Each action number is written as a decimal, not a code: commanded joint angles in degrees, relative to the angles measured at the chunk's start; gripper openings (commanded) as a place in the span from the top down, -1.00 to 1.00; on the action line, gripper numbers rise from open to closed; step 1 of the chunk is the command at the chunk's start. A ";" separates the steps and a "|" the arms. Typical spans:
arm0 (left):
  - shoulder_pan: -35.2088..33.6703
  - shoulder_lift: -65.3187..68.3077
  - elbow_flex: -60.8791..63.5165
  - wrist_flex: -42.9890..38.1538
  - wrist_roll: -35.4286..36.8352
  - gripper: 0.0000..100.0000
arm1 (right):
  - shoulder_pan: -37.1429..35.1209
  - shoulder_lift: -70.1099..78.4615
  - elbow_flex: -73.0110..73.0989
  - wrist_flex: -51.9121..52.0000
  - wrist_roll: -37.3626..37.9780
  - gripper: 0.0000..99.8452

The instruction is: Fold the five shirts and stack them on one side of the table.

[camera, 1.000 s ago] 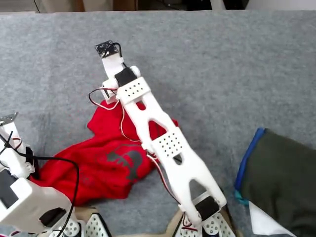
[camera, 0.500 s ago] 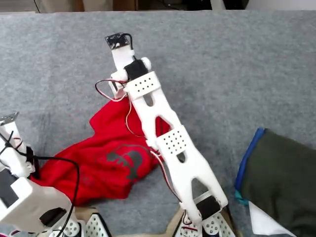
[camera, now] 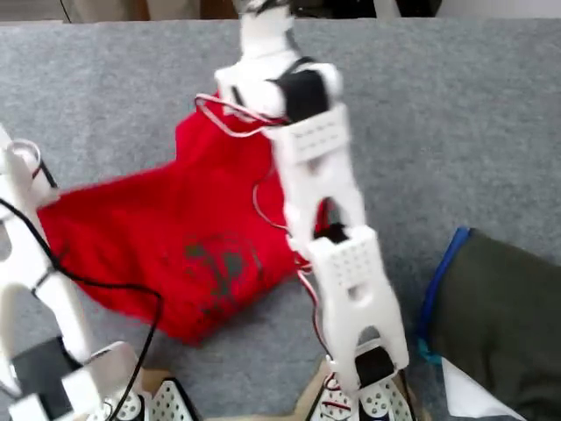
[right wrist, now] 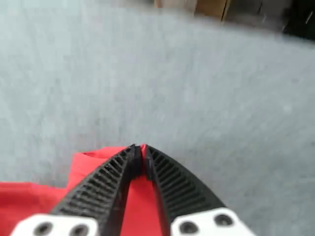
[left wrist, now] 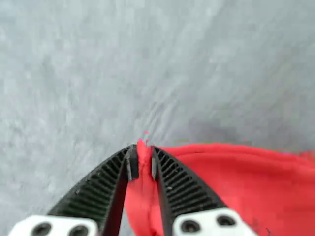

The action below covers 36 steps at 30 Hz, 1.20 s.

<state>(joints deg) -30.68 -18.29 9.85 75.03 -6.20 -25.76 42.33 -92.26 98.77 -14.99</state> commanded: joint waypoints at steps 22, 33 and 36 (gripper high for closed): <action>3.08 -46.37 -15.74 -5.54 4.66 0.96 | 13.23 -50.42 -2.24 -9.58 18.90 0.99; -1.14 -52.62 -15.47 -6.51 4.57 0.96 | 13.32 -58.42 -2.15 -15.82 28.40 0.99; -0.88 -53.41 -15.47 -6.24 4.57 0.96 | 13.32 -59.38 -1.71 -18.55 29.36 0.99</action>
<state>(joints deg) -31.30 -71.65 -3.96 69.85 -1.63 -13.27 -16.57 -94.73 83.47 13.32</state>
